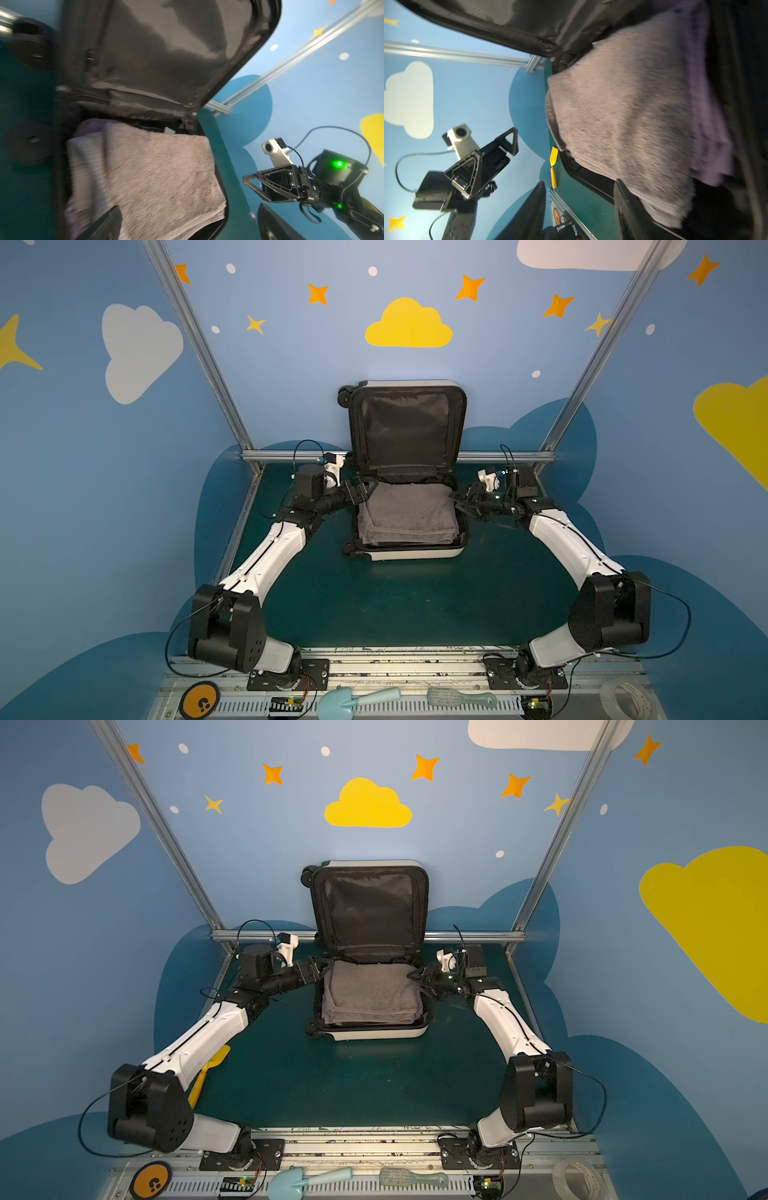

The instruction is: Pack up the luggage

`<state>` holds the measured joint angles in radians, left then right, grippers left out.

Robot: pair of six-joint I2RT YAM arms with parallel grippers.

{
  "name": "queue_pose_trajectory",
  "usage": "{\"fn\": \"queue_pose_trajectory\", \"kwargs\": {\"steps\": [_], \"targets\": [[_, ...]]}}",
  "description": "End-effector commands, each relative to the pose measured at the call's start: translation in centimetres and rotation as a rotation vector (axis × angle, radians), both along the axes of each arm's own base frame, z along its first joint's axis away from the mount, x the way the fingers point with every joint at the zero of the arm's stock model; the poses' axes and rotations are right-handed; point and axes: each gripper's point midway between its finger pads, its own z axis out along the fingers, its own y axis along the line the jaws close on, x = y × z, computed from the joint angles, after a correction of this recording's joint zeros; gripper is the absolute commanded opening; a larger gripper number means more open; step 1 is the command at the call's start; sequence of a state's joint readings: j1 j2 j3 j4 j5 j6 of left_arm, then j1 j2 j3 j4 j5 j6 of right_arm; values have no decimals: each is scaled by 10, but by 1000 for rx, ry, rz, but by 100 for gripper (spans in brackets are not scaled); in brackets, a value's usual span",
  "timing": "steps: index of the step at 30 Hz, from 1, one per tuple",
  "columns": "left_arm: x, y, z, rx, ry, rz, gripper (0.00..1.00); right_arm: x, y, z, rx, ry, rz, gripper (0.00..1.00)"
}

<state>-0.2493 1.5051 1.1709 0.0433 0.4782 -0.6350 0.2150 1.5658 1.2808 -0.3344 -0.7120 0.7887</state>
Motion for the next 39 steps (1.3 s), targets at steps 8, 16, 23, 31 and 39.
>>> {"fn": "queue_pose_trajectory", "kwargs": {"steps": [8,16,23,31,39], "targets": [[5,-50,-76,35,170,-125,100,-14,29,-71,-57,135,101,50],[-9,-12,-126,69,253,-16,100,-17,18,-114,-75,195,92,49],[0,-20,-102,45,207,-55,100,-1,10,-97,-64,160,90,49],[13,-20,-39,46,97,-83,100,30,-7,-27,-30,17,78,50],[43,-30,-31,-4,70,-111,100,82,8,-16,38,-33,77,49]]}}
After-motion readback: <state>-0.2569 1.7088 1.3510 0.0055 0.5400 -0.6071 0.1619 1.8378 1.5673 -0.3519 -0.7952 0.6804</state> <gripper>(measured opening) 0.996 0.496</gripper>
